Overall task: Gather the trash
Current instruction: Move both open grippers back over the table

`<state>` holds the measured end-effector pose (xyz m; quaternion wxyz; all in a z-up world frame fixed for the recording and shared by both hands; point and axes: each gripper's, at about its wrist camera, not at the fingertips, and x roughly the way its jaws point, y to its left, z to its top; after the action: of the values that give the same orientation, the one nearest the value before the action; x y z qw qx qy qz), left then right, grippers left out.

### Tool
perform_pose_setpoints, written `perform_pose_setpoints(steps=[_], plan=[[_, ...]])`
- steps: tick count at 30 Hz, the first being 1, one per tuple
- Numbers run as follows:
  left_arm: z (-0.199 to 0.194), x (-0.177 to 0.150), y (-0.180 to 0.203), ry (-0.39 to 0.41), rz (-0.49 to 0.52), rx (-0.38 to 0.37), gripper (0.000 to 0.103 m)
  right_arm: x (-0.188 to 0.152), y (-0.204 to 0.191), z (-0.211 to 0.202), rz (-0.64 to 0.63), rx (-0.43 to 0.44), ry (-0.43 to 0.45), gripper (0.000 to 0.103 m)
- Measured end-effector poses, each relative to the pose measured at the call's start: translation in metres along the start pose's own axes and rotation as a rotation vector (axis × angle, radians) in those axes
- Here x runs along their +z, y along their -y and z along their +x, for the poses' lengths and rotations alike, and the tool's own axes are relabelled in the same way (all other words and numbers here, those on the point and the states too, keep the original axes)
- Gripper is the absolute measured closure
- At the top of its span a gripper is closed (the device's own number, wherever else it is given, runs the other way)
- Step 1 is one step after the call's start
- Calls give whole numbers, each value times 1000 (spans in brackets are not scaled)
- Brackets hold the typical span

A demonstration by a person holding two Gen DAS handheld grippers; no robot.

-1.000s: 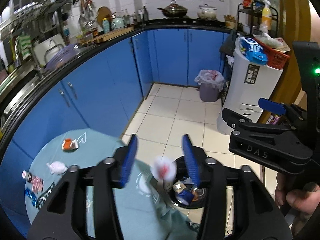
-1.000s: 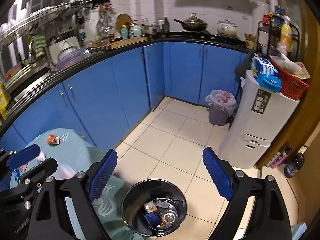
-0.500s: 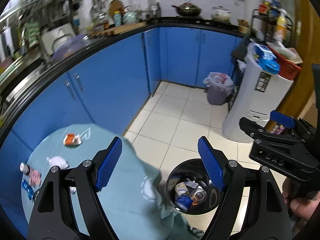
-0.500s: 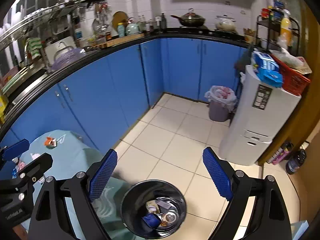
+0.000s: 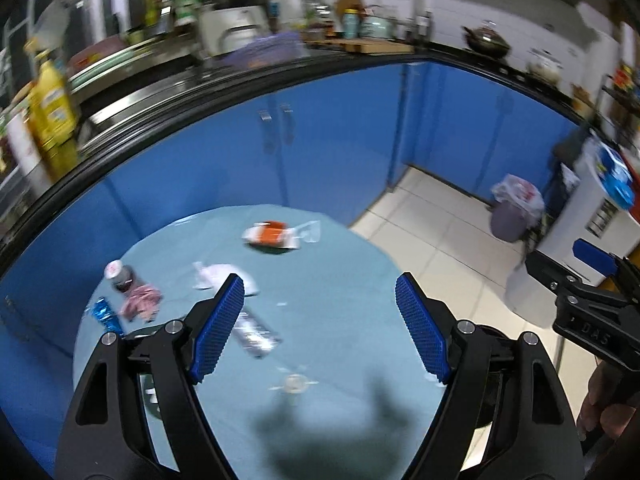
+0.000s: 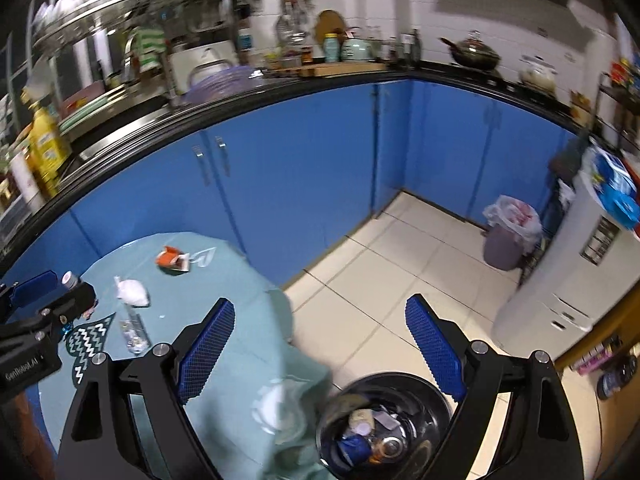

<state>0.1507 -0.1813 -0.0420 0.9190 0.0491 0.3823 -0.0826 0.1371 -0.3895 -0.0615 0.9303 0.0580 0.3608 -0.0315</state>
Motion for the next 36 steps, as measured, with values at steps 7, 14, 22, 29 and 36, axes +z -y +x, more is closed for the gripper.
perform_pose_setpoints(steps=[7,14,22,29,36], plan=[[3,-15,-73,-5,-94,85,25,6,-63,27,-65,92,-37,18],[19,-39,-139,-69,-183,147,25,-4,-128,54,-146,180,-106,18],[39,-65,-194,-120,-241,207,25,-22,-185,88,-201,244,-202,18],[69,-85,-240,-177,-297,227,25,-37,-222,121,-233,286,-291,18],[102,-93,-267,-230,-338,204,25,-49,-245,154,-263,271,-363,18]])
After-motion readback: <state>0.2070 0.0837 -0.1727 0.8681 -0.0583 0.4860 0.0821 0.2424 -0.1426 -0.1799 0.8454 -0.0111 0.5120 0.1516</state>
